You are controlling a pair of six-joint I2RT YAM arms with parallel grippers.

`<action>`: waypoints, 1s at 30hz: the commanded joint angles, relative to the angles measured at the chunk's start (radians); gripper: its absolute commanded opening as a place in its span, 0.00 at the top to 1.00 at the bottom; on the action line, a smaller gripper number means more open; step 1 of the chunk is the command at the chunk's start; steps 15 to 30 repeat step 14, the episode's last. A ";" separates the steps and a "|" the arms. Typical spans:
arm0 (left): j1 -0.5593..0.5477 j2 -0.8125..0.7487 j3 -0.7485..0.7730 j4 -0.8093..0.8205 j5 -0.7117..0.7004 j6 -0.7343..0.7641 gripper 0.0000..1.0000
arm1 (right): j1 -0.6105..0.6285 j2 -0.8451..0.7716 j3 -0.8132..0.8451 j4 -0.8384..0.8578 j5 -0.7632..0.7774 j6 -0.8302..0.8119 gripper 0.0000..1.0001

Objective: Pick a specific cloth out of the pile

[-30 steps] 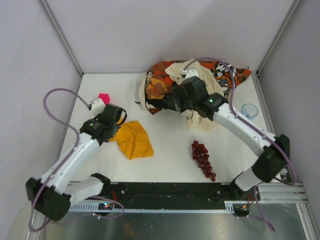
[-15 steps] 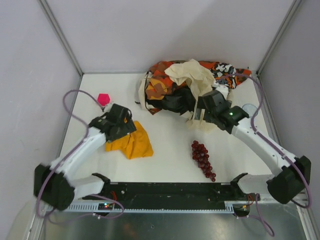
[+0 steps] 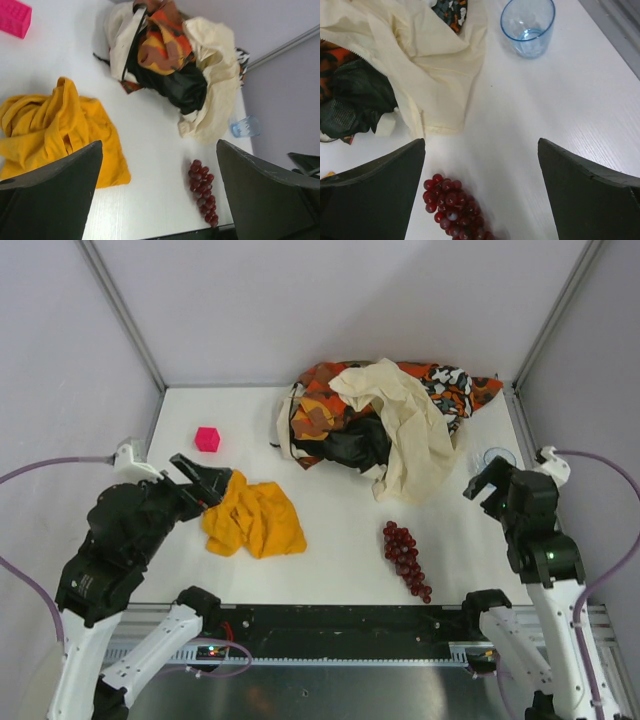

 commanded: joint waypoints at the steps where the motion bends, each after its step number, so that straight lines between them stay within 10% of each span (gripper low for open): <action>1: 0.005 0.020 -0.014 -0.104 -0.006 0.025 0.00 | -0.033 -0.073 -0.017 -0.062 0.023 -0.023 0.01; 30: 0.004 0.000 -0.060 -0.120 -0.043 -0.003 0.00 | -0.035 -0.205 -0.052 -0.059 0.008 -0.018 0.01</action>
